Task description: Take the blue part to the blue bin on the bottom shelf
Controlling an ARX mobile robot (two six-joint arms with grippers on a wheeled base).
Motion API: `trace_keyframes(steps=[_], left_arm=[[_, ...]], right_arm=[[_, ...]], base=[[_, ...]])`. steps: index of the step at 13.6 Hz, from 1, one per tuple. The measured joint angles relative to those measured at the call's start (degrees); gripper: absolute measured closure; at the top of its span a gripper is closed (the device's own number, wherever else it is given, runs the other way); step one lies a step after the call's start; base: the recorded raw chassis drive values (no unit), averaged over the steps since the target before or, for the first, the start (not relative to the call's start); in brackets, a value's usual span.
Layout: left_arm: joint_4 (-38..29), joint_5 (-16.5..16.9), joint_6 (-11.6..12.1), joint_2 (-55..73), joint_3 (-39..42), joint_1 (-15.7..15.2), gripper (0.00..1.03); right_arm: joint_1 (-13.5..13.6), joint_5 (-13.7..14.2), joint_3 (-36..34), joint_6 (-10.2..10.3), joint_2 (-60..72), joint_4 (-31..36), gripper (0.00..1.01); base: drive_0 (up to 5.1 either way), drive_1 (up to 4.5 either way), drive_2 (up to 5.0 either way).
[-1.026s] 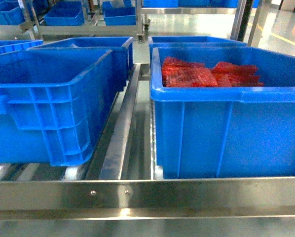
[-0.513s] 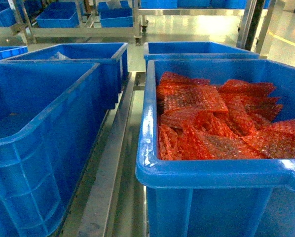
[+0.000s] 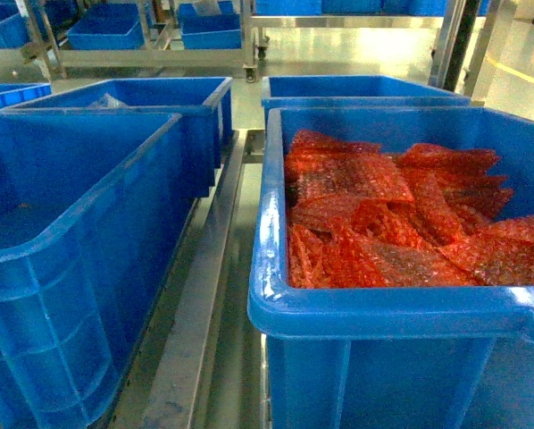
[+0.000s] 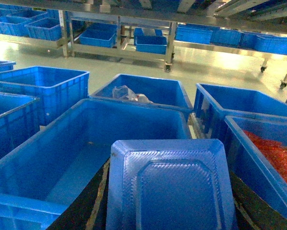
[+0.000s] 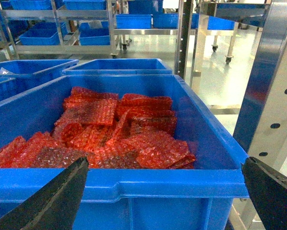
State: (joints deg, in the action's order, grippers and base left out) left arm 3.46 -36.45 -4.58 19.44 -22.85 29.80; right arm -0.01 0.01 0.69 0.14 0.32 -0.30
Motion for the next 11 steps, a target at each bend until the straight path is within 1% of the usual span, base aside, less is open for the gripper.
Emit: trace_keyframes(steps=[2, 11], left_arm=[[0.0, 0.0, 0.0, 0.0, 0.0, 0.0, 0.6], [0.0, 0.0, 0.0, 0.0, 0.0, 0.0, 0.6]], right_arm=[[0.0, 0.0, 0.0, 0.0, 0.0, 0.0, 0.03], [0.0, 0.0, 0.0, 0.0, 0.0, 0.0, 0.03]], base=[[0.0, 4.15, -4.2], [0.0, 0.0, 0.0]])
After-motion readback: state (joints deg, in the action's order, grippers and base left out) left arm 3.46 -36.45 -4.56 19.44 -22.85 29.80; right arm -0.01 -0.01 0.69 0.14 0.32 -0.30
